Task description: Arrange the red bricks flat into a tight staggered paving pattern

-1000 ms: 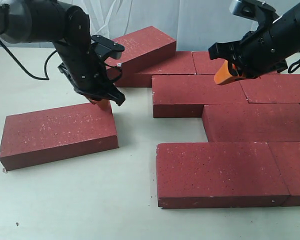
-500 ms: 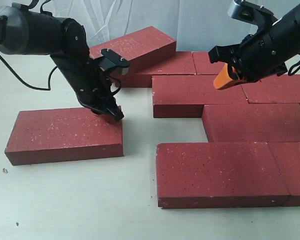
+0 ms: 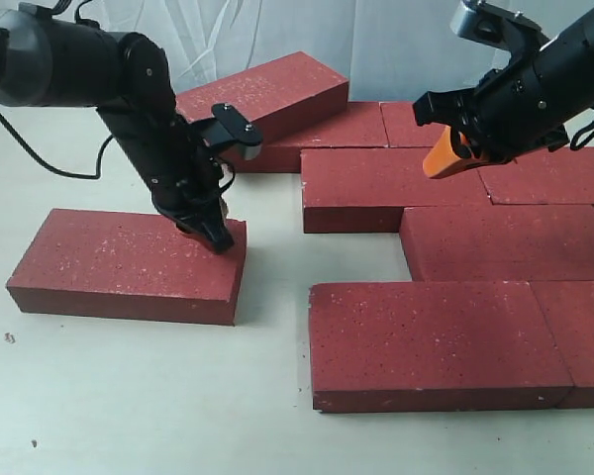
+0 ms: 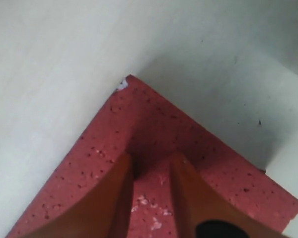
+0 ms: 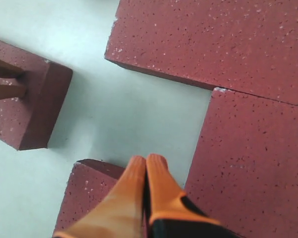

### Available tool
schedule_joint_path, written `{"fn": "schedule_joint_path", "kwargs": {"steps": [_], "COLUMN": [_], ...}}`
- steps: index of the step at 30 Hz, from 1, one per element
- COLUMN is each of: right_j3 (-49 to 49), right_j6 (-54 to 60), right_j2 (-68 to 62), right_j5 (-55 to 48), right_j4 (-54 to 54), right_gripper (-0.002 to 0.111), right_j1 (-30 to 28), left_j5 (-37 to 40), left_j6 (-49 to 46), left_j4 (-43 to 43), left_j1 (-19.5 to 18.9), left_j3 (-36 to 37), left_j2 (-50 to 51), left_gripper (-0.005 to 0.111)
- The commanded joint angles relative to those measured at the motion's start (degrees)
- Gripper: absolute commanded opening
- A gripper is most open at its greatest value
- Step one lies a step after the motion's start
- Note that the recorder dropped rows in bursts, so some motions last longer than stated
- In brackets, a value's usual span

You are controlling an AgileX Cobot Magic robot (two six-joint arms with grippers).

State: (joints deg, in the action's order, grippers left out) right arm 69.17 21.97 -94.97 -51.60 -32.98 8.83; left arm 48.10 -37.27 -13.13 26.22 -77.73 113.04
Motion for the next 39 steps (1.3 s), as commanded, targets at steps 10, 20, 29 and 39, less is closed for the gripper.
{"fn": "schedule_joint_path", "kwargs": {"steps": [10,20,29,39], "right_j3": [0.13,0.13,0.13,0.13], "right_j6": [0.44,0.42,0.42,0.42], "right_j2": [0.44,0.44,0.44,0.44], "right_j5": [-0.23,-0.23,0.02,0.36], "right_j4": [0.54,0.65,0.65,0.89], "right_gripper": [-0.001,-0.001,-0.001,-0.001], "right_j1": [-0.15,-0.15,-0.15,-0.15], "left_j5": [1.39,5.43,5.68,3.64], "left_j6": [3.35,7.54,11.71,13.25], "left_j4": [3.7,3.7,3.6,3.72], "left_j1": [-2.1,-14.16,-22.34,-27.84], "left_j3": [-1.41,-1.41,0.71,4.43], "left_j2": [-12.9,-14.66,-14.66,-14.34], "left_gripper": [0.026,0.026,0.026,0.002]}}
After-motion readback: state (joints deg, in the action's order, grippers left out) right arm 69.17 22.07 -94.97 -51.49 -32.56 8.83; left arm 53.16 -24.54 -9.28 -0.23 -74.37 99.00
